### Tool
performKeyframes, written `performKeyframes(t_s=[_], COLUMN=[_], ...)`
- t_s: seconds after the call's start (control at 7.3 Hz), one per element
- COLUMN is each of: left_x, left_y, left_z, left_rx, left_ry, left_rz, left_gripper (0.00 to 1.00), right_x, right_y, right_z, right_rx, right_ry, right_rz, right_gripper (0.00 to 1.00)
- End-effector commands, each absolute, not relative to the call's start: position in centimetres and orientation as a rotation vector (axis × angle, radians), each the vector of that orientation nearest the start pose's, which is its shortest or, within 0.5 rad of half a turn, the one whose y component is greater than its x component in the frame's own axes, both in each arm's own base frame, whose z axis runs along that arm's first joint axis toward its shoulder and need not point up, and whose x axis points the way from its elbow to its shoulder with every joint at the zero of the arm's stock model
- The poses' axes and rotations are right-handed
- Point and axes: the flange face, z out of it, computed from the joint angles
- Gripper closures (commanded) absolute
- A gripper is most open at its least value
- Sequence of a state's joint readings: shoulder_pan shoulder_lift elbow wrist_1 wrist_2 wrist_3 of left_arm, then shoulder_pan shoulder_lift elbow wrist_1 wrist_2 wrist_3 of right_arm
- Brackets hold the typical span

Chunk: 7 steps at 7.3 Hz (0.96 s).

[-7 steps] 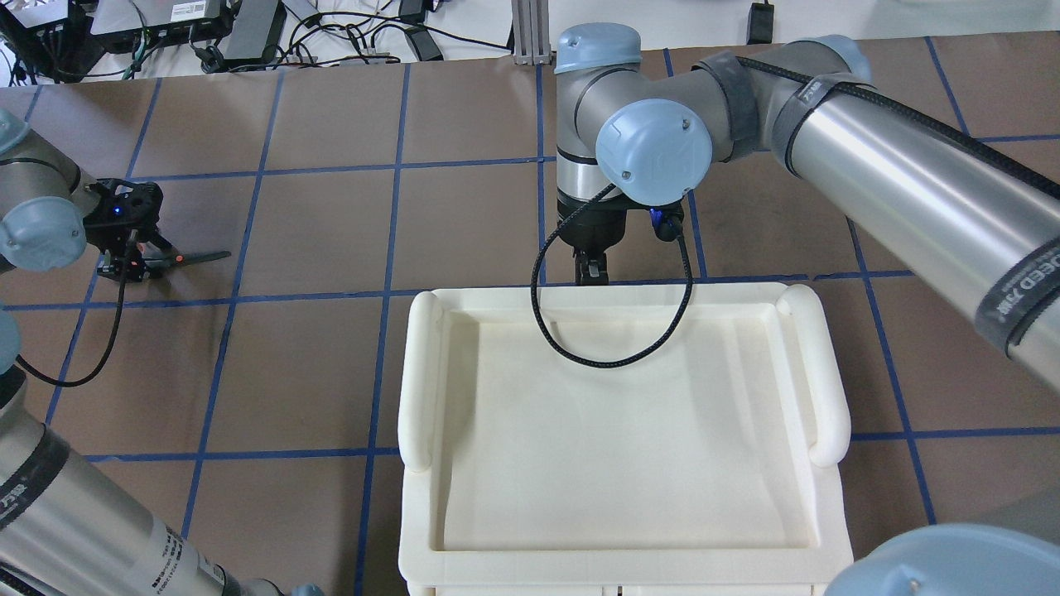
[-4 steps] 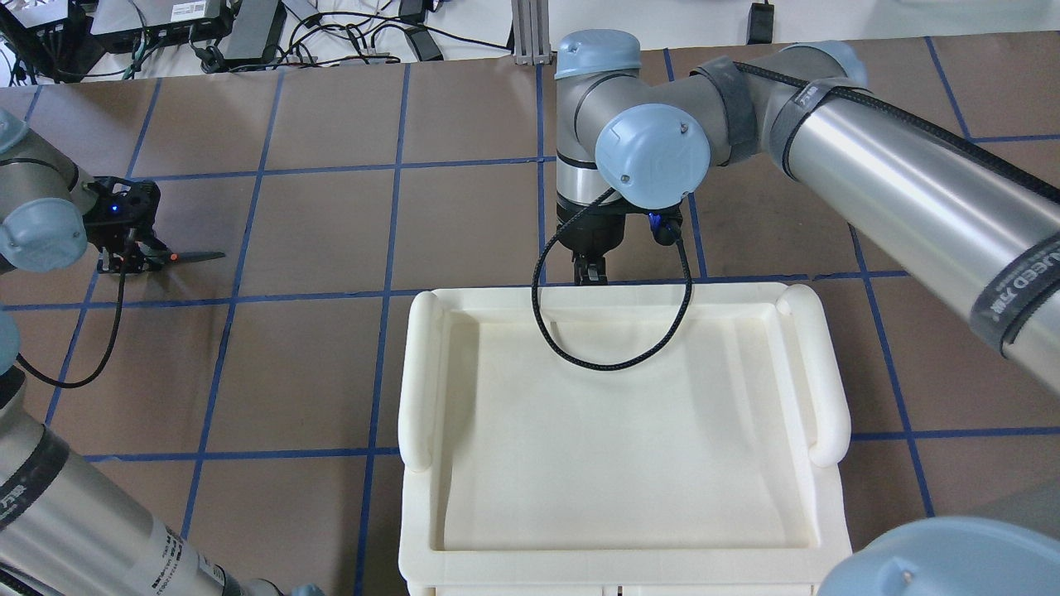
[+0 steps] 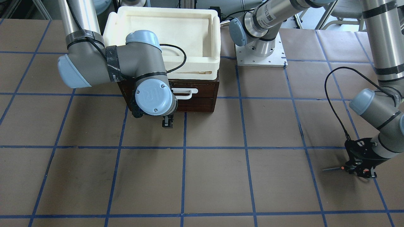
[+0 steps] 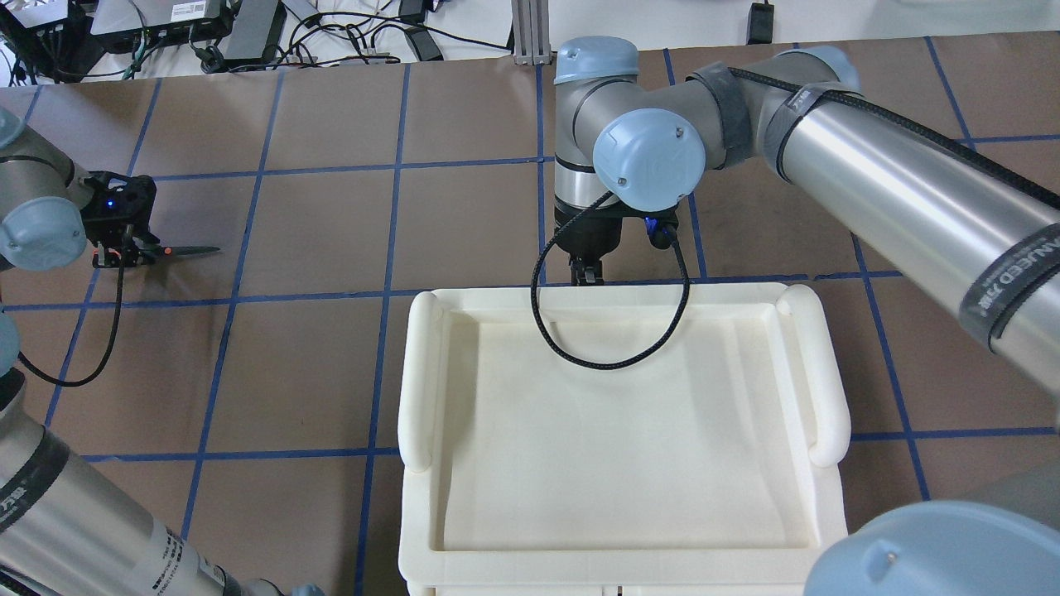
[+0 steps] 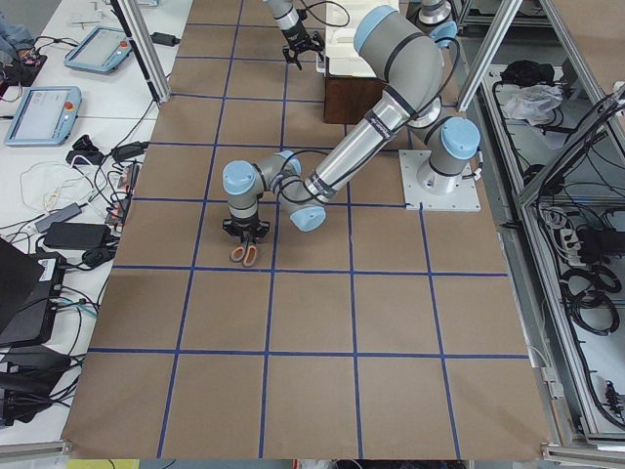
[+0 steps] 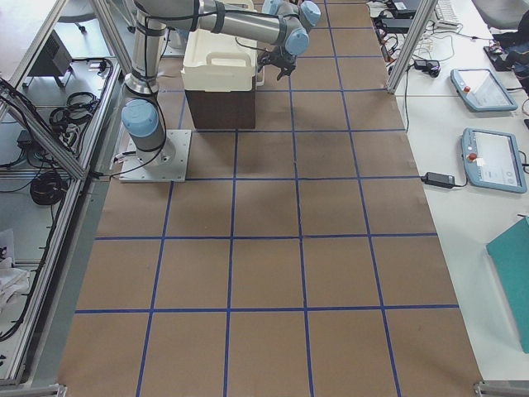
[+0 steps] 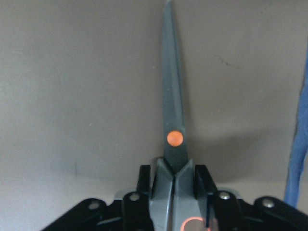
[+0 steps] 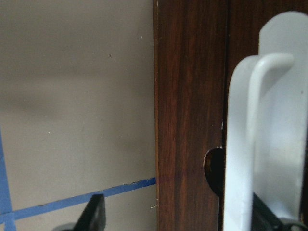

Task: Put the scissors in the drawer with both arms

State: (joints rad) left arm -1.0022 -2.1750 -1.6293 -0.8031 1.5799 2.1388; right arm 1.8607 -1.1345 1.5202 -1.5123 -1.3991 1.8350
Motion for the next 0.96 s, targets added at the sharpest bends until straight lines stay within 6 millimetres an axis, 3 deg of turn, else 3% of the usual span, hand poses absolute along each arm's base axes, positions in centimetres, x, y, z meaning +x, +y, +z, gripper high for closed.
performKeyframes(t_s=[0.0,0.27,0.82], left_x=[24.3,22.9,21.9], left_y=[-62.9,-63.1,-63.1], left_z=[19.5,21.7,22.5], left_rx=[2.121,2.113,2.113], left_ry=[2.132,2.109,2.109], left_rz=[-0.029,-0.038,-0.041], left_gripper=[0.77,0.77,0.79], right_x=[31.5,31.6,32.0], right_y=[-53.0,-53.3,-55.3], right_z=[25.7,25.8,27.9], right_rx=[-1.998,-2.010,-2.042], right_ry=[-1.969,-1.991,-2.163], right_rz=[-0.508,-0.496,-0.399], right_gripper=[0.00,0.00,0.00])
